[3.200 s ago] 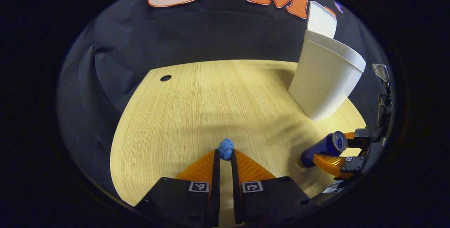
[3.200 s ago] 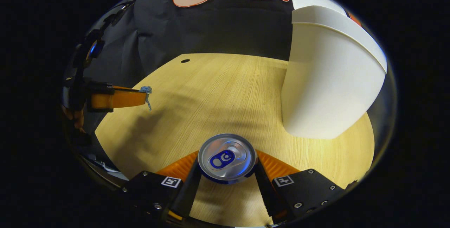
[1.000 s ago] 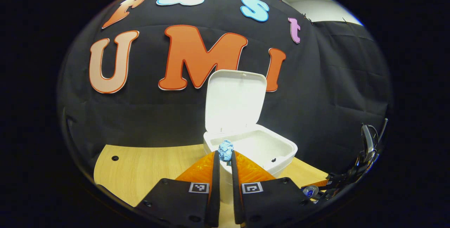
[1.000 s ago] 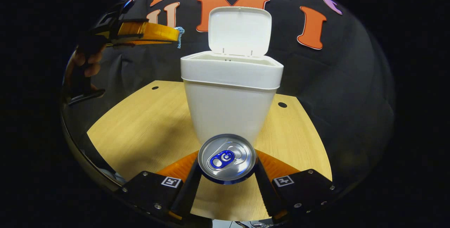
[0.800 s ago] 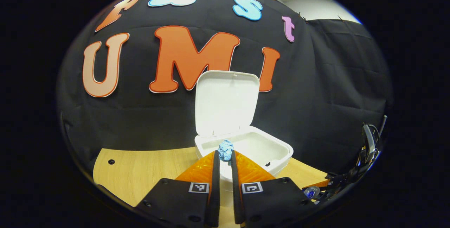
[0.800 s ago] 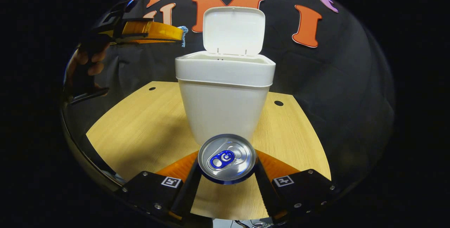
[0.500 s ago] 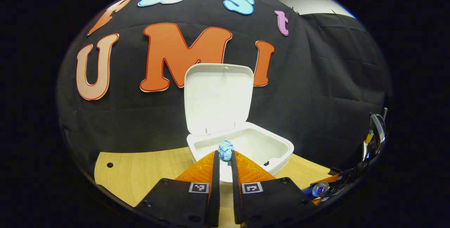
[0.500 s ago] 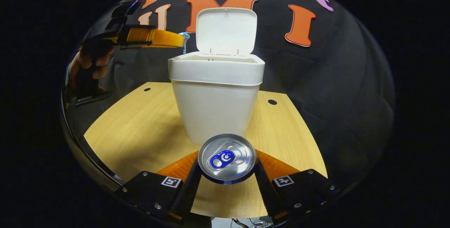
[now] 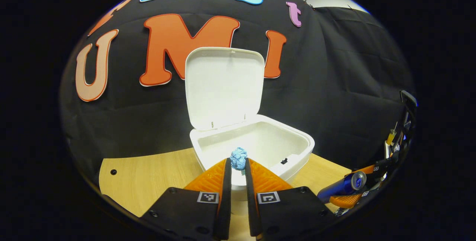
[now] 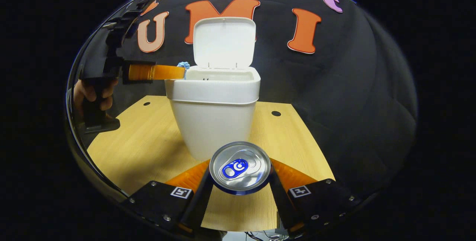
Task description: Press the lid of the desktop garbage bin to open it, pick up the crumpled paper on the desktop and throw it into the bin, then pick up the pop can on the desktop and drop it into the bin, and finally close the garbage bin lid.
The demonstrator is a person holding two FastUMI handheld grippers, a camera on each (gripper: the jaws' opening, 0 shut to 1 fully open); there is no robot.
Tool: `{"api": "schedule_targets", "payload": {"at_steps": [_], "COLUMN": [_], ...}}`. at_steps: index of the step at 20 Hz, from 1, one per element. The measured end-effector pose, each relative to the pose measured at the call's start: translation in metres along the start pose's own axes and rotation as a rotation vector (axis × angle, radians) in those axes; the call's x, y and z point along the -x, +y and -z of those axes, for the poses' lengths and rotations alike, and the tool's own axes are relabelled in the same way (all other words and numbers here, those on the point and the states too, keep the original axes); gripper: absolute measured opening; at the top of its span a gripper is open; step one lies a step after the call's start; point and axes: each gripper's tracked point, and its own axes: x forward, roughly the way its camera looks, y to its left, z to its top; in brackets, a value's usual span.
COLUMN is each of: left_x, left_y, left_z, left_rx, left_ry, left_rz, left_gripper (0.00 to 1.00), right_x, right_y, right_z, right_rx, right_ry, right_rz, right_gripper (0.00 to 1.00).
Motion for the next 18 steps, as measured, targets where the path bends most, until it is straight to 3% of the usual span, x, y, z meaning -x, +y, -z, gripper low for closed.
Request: {"api": "schedule_targets", "payload": {"at_steps": [7,11,14,15,18], "left_x": [0.004,0.009,0.015,0.016,0.026], "left_y": [-0.001,0.0,0.006,0.01,0.02], "left_z": [-0.003,-0.004,-0.002,-0.003,0.001], "left_rx": [-0.011,-0.021,-0.029,-0.024,-0.005], "left_ry": [-0.007,-0.029,-0.03,-0.04,-0.05], "left_rz": [0.01,0.011,-0.009,-0.019,-0.043], "left_gripper": [0.31,0.6,0.72,0.81,0.88], "right_x": [0.009,0.015,0.02,0.021,0.022], "right_y": [-0.023,-0.039,-0.044,-0.044,-0.043], "right_z": [-0.045,-0.072,-0.09,-0.096,-0.117], "right_rx": [-0.008,0.023,0.065,0.07,0.078], "right_ry": [-0.078,-0.123,-0.148,-0.158,-0.192], "right_rz": [0.036,0.071,0.079,0.081,0.07], "right_gripper": [0.8,0.8,0.8,0.8,0.8]}}
